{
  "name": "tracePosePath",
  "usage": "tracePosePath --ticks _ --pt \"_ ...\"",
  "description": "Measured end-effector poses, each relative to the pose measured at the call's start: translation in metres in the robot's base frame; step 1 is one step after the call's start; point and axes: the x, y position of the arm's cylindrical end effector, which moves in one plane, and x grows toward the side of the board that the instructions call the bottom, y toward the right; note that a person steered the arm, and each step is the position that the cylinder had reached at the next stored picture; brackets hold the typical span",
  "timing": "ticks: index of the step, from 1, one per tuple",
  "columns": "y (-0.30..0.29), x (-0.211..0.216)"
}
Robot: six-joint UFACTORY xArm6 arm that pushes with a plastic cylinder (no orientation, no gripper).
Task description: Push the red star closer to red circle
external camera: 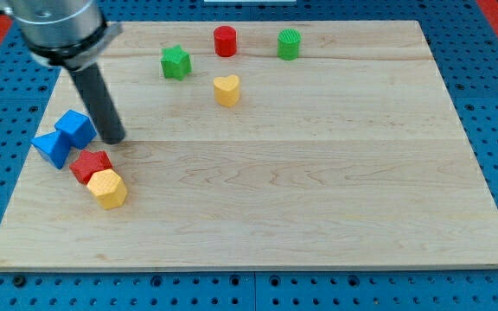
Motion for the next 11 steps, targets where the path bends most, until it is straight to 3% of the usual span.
tracePosePath --ticks 2,3,4,6,7,8,10,11 --pt "0.121 0.058" --pt "0.129 0.136" --pt "0.061 0.18" --pt "-0.101 0.151" --pt "-0.123 0.11" --pt "-0.079 0.071" --pt "0.037 0.047" --pt "0.049 0.022"
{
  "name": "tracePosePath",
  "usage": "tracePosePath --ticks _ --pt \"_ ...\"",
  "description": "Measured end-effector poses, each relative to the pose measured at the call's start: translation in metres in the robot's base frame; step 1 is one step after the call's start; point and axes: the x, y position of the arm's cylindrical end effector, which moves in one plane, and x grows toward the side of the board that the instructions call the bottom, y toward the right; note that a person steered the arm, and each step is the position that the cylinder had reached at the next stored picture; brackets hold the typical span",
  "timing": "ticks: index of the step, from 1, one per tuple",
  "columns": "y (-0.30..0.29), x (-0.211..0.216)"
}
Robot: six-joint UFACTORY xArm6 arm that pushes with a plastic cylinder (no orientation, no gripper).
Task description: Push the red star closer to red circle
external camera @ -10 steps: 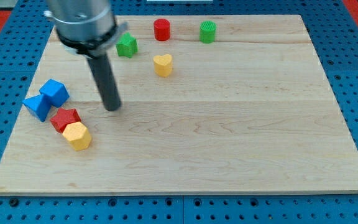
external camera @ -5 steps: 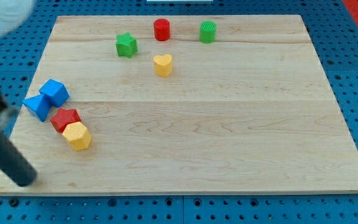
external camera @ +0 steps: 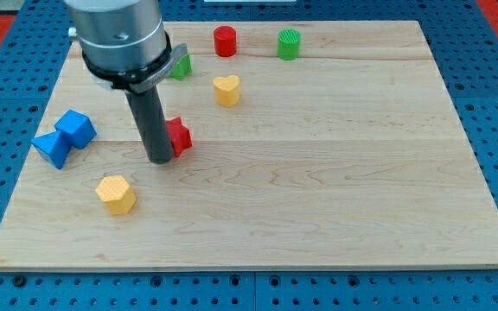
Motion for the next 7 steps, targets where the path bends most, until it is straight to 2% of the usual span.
tracePosePath --ticks 2,3,4,5,7 --pt "0.016 -0.04" --pt "0.061 -0.044" --pt "0.083 -0.061" --pt "0.081 -0.074" --pt "0.032 -0.08"
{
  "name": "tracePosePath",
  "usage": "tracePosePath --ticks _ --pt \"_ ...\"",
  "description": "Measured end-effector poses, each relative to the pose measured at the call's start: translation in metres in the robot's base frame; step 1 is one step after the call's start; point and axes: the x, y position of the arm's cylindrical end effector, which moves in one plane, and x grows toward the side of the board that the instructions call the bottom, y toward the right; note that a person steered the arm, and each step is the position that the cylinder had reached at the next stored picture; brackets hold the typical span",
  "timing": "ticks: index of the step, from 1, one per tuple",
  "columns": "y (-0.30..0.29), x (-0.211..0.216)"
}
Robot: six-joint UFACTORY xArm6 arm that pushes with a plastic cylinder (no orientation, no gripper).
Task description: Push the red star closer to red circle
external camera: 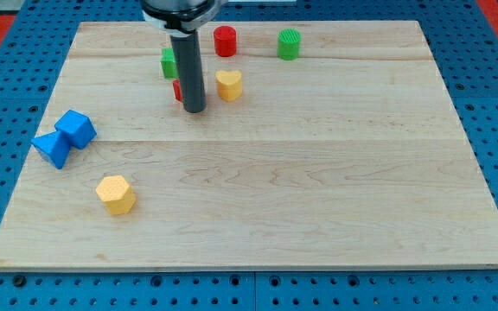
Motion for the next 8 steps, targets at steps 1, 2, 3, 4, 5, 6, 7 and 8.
tracePosePath --ticks 1,2,3,4,5,6,7,8 --pt "-0.012 0.001" --pt "-0.043 -0.001" --pt "-0.026 -0.018" --pt "-0.011 -0.034" --pt "-0.006 -0.051" --pt "0.009 -0.068" --pt "0.05 -0.074" --pt "0.072 -0.082"
